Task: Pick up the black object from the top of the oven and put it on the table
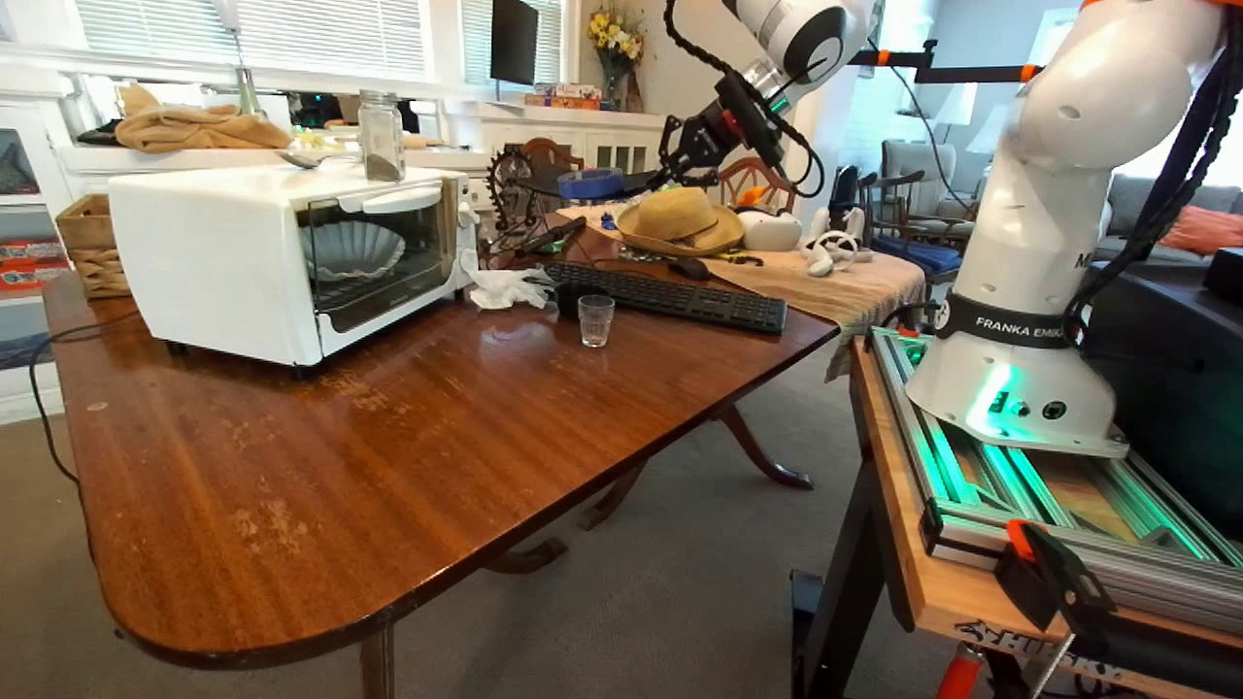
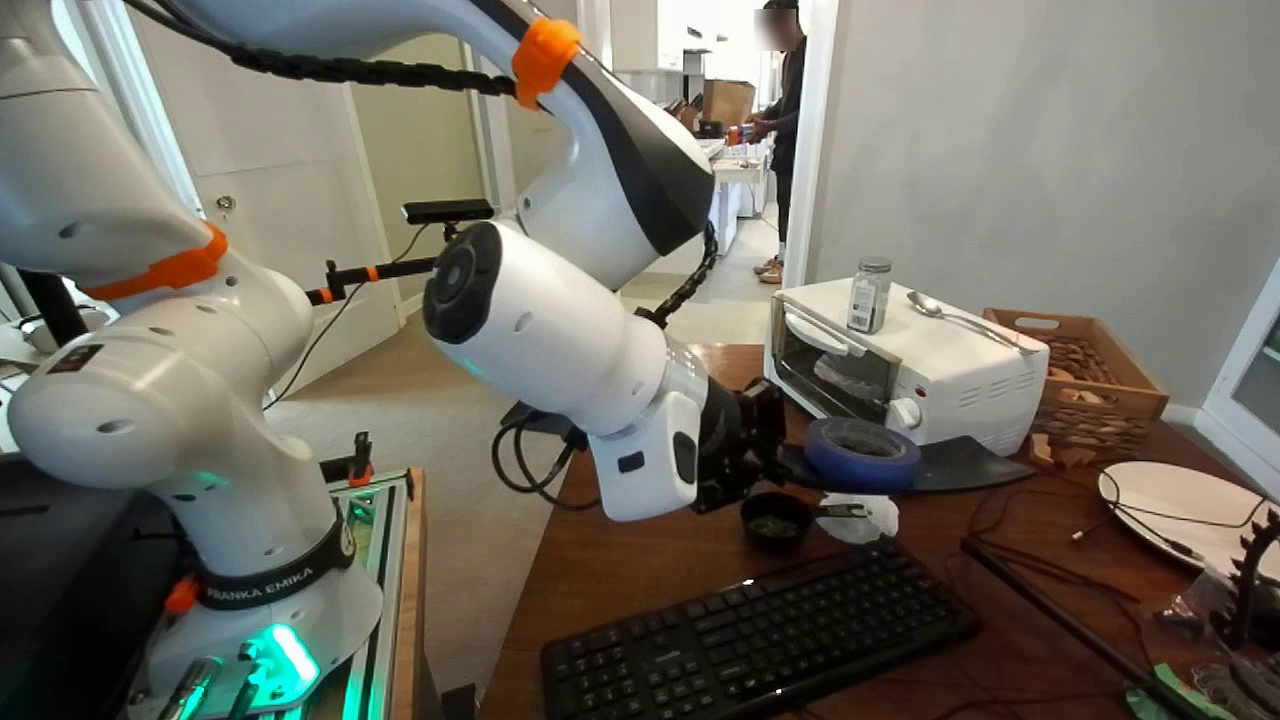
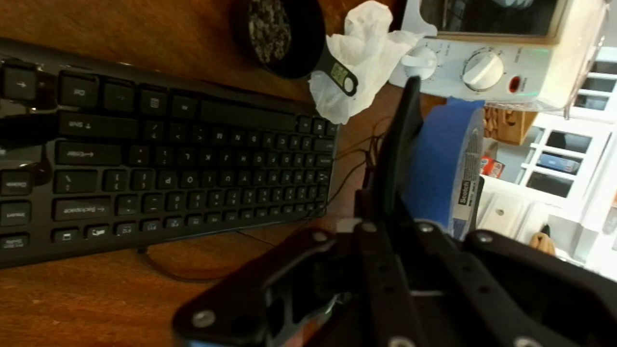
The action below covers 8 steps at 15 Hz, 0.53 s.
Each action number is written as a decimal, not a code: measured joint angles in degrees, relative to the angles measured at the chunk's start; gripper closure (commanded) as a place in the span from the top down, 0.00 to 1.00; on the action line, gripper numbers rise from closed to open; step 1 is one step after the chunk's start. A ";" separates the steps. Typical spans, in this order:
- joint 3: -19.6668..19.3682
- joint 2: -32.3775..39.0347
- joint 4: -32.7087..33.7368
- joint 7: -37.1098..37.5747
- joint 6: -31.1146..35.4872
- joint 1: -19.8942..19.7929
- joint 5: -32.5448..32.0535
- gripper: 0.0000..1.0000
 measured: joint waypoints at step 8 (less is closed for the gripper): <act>-0.10 -0.24 0.37 -1.32 -1.30 -0.01 1.40 0.02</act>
